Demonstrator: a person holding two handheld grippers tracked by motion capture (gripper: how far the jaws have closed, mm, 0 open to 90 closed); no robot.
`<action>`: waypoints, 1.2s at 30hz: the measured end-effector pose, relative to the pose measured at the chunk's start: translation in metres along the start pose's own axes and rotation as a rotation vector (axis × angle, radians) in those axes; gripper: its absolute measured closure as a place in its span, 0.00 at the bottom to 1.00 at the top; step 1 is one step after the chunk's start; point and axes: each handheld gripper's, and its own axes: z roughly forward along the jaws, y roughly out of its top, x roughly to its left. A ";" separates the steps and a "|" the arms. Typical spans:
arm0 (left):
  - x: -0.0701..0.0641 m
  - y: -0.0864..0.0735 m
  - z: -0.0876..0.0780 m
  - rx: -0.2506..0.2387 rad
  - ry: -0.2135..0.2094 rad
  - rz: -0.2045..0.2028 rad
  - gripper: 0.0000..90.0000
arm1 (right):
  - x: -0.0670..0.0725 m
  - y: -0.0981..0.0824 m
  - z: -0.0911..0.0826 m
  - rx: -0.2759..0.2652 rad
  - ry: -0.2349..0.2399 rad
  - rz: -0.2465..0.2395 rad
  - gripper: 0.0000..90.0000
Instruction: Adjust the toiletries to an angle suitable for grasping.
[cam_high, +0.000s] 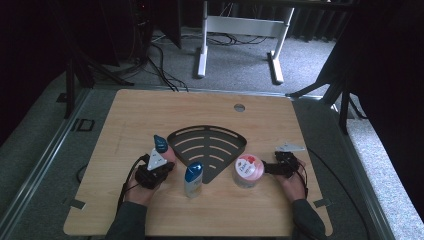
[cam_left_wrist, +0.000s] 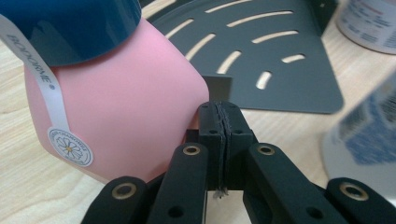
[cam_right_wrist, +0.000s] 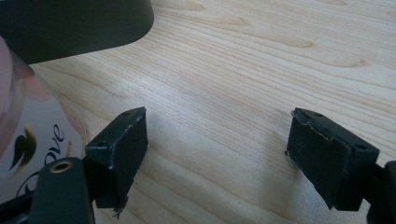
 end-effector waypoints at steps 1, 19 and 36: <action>0.002 0.001 0.001 -0.001 0.003 0.000 0.99 | 0.000 0.000 0.000 0.000 0.000 0.000 0.22; -0.005 -0.007 -0.012 0.005 -0.070 -0.050 0.79 | 0.000 0.000 0.000 0.000 0.000 0.000 0.22; -0.041 -0.023 -0.035 0.010 -0.175 -0.015 0.71 | 0.000 0.000 0.000 0.000 0.000 0.000 0.22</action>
